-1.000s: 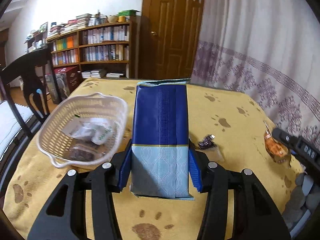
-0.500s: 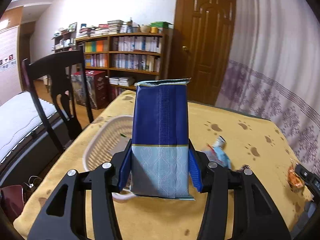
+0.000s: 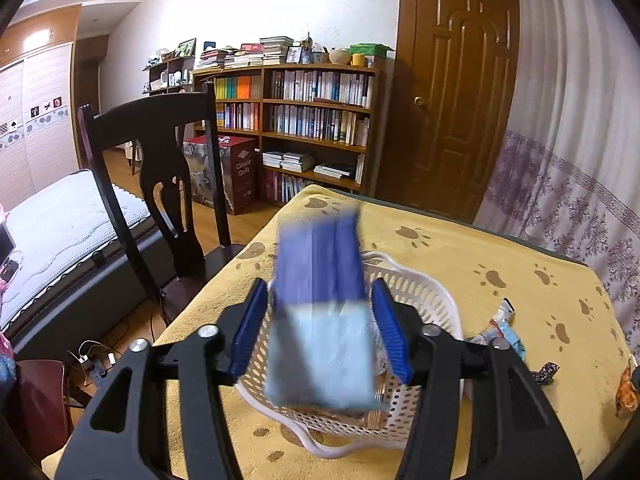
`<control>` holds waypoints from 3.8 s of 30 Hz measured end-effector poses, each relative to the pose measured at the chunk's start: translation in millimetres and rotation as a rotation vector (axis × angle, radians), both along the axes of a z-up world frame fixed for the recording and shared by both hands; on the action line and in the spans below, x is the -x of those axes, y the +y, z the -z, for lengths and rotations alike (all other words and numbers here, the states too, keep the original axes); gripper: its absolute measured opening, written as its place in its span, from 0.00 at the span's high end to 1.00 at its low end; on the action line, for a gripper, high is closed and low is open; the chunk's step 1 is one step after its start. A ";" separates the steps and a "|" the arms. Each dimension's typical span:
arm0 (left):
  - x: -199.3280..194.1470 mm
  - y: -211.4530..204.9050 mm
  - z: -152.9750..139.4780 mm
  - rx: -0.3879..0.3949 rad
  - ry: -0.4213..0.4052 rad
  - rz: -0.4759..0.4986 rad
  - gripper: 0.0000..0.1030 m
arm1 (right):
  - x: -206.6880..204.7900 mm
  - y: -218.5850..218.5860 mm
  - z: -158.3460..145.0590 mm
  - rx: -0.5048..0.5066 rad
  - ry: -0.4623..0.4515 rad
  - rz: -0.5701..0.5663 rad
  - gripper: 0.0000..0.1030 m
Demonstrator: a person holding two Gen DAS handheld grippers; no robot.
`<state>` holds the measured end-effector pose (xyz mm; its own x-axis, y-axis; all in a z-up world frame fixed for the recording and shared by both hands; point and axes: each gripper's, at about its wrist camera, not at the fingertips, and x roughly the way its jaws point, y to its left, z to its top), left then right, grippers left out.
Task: Organize snacks
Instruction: 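Carry the blue bag into the white basket with the left tool and release, then carry the gold foil bag into the white basket with the right tool and release, then move both tools away from the basket toward the remaining candies and wrappers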
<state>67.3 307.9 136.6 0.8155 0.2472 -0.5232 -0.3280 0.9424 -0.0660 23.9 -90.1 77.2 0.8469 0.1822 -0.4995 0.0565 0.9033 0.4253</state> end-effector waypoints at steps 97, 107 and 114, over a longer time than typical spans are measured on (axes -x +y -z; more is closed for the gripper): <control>120.2 83.3 -53.8 0.061 -0.228 -0.140 0.18 | -74.5 277.3 -60.1 0.121 -0.028 -0.443 0.24; 117.8 50.8 -48.2 0.027 -0.204 -0.073 0.18 | -65.2 219.4 -38.0 0.062 0.011 -0.344 0.24; 112.8 23.9 -42.6 0.016 -0.178 -0.021 0.18 | -60.9 170.3 -22.1 0.055 0.033 -0.249 0.24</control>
